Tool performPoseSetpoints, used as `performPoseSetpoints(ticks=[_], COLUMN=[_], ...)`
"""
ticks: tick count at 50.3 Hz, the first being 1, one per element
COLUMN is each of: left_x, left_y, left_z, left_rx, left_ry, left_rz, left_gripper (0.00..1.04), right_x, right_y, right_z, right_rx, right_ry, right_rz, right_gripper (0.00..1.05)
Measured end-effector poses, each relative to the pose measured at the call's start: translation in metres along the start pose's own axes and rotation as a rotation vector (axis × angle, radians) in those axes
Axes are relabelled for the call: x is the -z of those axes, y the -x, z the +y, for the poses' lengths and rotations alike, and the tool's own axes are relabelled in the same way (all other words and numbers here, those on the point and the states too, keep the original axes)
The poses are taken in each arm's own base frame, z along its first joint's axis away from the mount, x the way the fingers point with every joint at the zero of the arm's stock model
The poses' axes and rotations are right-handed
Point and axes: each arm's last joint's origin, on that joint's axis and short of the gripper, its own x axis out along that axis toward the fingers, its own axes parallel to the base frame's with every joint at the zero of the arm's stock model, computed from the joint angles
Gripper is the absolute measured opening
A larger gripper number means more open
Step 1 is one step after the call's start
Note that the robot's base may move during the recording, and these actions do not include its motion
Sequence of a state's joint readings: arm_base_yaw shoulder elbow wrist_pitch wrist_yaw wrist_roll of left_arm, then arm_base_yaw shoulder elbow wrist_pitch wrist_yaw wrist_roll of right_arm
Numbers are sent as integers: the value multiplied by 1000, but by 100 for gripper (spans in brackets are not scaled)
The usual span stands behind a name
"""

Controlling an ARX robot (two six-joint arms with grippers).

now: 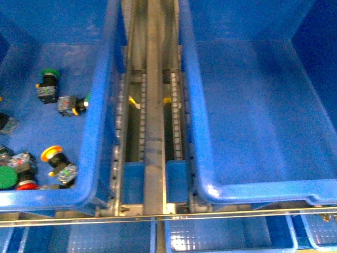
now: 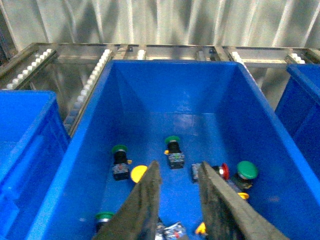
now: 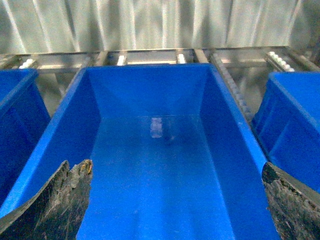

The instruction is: Pick red and yellow buttons and place in box

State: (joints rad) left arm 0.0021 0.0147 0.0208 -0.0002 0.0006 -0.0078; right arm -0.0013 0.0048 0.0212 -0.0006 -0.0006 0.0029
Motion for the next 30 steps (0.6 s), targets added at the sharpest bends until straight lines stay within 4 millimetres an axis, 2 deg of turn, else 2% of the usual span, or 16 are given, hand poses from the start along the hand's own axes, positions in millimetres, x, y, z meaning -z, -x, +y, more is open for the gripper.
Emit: performPoseSetpoints(ticks=[14,21,30], left_x=[0,0,0], left_y=[0,0,0], left_z=[0,0,0], left_rx=[-5,0,0], left_ry=[0,0,-2], left_rz=[0,0,0], left_gripper=[71,98,97], right_x=[0,0,0], right_y=[0,0,0], right_z=[0,0,0], right_rx=[-9,-2,0], right_ry=[0,0,0], right_rz=[0,0,0], right_gripper=[99,99,99])
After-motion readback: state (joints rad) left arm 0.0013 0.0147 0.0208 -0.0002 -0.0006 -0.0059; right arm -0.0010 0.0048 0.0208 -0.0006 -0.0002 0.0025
